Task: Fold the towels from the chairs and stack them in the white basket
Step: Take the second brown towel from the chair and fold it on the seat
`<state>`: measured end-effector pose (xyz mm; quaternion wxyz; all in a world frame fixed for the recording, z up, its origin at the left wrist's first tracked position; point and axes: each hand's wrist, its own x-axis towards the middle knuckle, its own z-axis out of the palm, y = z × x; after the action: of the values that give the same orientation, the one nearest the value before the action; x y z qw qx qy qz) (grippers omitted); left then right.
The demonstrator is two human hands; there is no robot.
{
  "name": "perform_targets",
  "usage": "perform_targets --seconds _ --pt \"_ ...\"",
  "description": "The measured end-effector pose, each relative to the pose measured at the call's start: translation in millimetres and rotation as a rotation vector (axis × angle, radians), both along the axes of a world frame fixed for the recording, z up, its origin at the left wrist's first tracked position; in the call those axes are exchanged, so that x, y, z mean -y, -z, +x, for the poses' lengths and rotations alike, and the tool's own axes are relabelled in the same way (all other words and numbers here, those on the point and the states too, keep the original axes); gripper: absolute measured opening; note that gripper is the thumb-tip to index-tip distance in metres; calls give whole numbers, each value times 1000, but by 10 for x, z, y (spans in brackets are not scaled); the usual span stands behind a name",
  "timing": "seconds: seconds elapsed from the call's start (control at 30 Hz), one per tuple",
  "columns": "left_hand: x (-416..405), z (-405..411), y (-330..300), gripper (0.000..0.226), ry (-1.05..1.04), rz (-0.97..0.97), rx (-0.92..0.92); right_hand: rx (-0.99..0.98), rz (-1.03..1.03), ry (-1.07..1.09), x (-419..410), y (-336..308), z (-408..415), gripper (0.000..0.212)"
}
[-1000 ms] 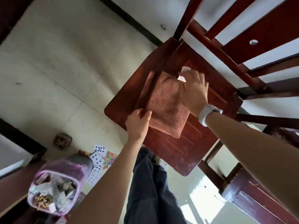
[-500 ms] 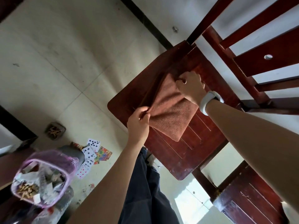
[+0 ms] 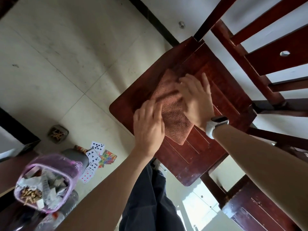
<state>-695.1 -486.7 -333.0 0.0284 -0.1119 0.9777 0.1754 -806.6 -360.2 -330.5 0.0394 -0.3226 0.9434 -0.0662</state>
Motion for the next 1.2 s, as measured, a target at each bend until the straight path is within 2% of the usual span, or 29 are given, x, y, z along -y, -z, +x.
perform_targets --seconds 0.07,0.17,0.3,0.47,0.53,0.63,0.73,0.8,0.9,1.0,1.2 --pt "-100 18 102 45 193 -27 49 -2 163 -114 -81 136 99 37" --pt "-119 61 316 62 222 -54 156 49 269 -124 -57 272 65 41" --pt "-60 133 488 78 243 -86 174 154 259 -106 -133 415 -14 49" --pt "-53 85 422 75 243 -47 157 201 112 -109 -209 410 -71 51" --pt "11 51 330 64 224 9 96 212 -11 27 -294 303 4 53" --pt "156 -101 235 49 52 53 31 288 -321 498 -443 117 308 52" --pt "264 -310 211 43 -128 175 78 568 -526 1091 -416 -27 558 42" --pt "290 -448 224 37 -147 222 148 752 -544 1299 -318 -33 626 39" --pt "303 -636 197 30 -226 297 188 831 -663 1394 -165 4 632 42" --pt "288 -777 141 26 -330 364 274 840 -641 1445 -81 50 561 45" --pt "307 -875 145 25 -294 397 445 831 -602 1459 -59 66 527 45"
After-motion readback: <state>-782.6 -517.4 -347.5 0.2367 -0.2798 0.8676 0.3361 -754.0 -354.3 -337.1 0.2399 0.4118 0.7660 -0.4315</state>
